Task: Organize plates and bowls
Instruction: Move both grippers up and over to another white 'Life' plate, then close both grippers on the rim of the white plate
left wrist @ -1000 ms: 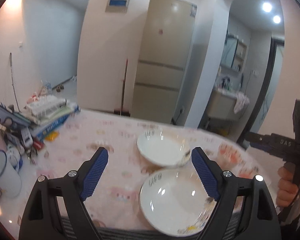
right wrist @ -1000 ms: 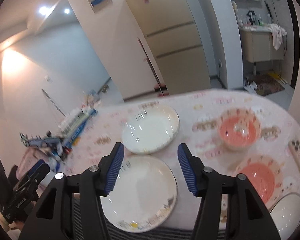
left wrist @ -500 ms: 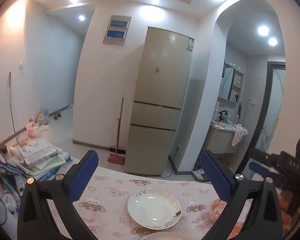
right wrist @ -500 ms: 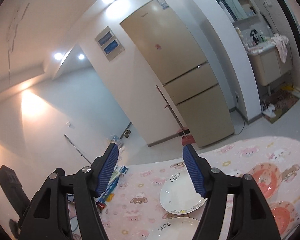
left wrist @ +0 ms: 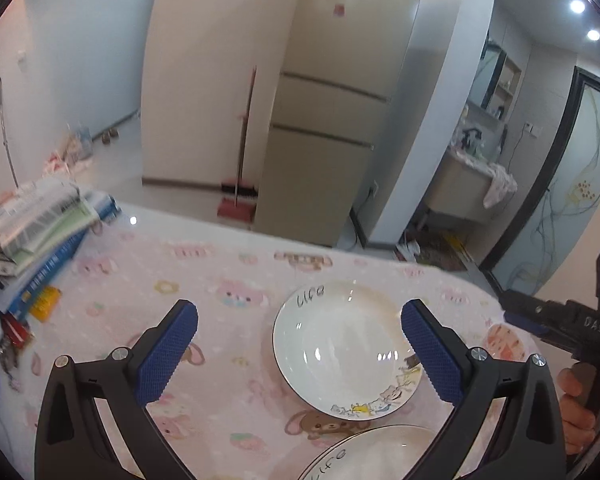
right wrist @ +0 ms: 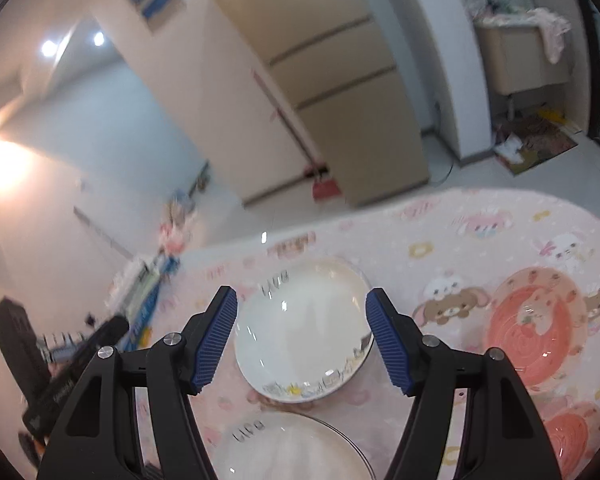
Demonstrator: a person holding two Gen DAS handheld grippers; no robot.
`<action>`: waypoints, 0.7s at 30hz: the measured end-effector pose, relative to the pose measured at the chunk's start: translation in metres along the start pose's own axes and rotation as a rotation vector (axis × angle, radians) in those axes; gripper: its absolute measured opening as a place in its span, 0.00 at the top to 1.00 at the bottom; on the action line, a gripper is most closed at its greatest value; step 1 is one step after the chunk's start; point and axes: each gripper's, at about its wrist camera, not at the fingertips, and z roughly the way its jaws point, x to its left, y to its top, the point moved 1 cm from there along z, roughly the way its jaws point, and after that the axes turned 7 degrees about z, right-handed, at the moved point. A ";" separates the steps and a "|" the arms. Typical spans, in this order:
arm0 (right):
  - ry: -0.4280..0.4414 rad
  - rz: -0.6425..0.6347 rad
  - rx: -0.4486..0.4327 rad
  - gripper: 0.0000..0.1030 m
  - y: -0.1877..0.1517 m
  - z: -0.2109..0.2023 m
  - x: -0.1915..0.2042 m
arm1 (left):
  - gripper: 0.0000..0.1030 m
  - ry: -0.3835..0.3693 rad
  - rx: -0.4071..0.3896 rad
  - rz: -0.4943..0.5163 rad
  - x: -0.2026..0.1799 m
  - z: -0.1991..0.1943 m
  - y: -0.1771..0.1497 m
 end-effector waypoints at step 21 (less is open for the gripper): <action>-0.151 0.102 0.260 0.68 -0.021 0.120 -0.072 | 0.38 -0.088 0.325 -0.117 0.025 0.131 -0.066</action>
